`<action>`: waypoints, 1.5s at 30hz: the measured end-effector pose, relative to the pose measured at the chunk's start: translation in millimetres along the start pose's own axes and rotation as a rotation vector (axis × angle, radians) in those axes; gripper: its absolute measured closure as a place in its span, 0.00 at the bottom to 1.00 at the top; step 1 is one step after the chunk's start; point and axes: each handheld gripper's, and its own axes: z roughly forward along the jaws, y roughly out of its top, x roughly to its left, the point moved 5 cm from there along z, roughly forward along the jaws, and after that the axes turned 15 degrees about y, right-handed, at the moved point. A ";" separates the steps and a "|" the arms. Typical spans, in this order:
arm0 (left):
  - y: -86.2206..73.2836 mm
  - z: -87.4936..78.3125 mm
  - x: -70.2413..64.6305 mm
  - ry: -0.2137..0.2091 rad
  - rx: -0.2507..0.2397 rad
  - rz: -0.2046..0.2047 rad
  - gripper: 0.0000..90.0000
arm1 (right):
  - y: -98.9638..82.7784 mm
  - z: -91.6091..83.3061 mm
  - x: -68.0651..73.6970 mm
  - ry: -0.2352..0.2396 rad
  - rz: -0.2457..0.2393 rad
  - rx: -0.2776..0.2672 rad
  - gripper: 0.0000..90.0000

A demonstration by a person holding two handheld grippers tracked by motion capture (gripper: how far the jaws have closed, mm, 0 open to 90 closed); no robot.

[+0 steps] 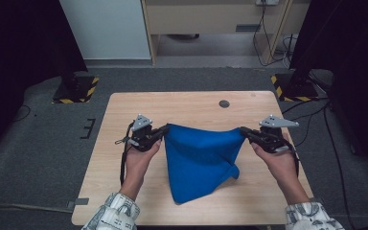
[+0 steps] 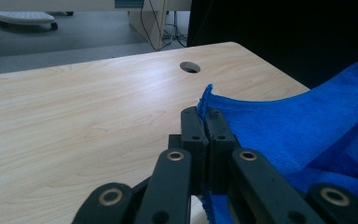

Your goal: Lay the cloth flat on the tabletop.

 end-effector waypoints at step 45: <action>30.2 64.4 8.1 0.093 0.084 0.054 0.97 | -8.8 25.8 -68.5 -0.083 0.117 0.017 0.95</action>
